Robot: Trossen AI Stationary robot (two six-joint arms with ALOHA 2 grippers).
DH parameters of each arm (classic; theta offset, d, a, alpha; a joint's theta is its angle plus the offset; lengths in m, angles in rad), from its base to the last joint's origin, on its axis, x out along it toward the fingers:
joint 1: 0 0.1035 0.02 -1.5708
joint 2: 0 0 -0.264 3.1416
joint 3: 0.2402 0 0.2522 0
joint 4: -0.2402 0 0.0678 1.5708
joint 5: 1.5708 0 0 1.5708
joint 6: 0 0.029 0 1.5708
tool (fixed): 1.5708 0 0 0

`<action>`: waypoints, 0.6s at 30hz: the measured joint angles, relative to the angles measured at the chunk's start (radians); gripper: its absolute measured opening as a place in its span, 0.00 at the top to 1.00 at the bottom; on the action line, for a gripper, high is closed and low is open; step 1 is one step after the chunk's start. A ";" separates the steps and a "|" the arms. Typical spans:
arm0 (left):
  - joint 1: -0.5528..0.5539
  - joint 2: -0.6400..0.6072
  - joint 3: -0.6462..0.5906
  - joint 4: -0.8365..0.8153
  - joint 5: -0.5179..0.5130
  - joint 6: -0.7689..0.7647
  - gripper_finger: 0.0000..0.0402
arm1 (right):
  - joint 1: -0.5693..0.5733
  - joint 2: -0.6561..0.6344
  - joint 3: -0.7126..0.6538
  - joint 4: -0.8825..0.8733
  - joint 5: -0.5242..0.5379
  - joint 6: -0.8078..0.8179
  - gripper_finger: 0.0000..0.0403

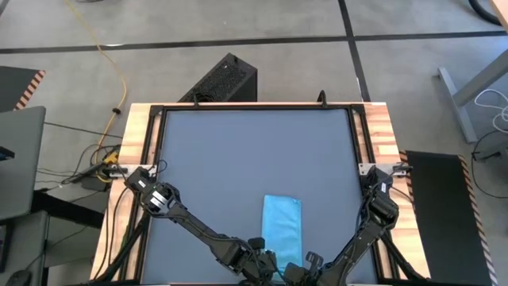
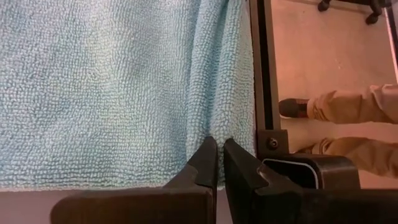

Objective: Roll towel
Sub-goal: Roll the blue microfiber towel

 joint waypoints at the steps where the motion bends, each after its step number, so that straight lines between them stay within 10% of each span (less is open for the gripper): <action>1: 0.000 0.000 0.000 -0.003 -0.002 -0.001 1.00 | -0.003 -0.005 0.000 -0.004 -0.001 0.004 0.96; 18: 0.008 -0.003 0.001 0.010 0.017 -0.095 1.00 | -0.044 -0.039 -0.003 -0.032 -0.103 0.027 0.96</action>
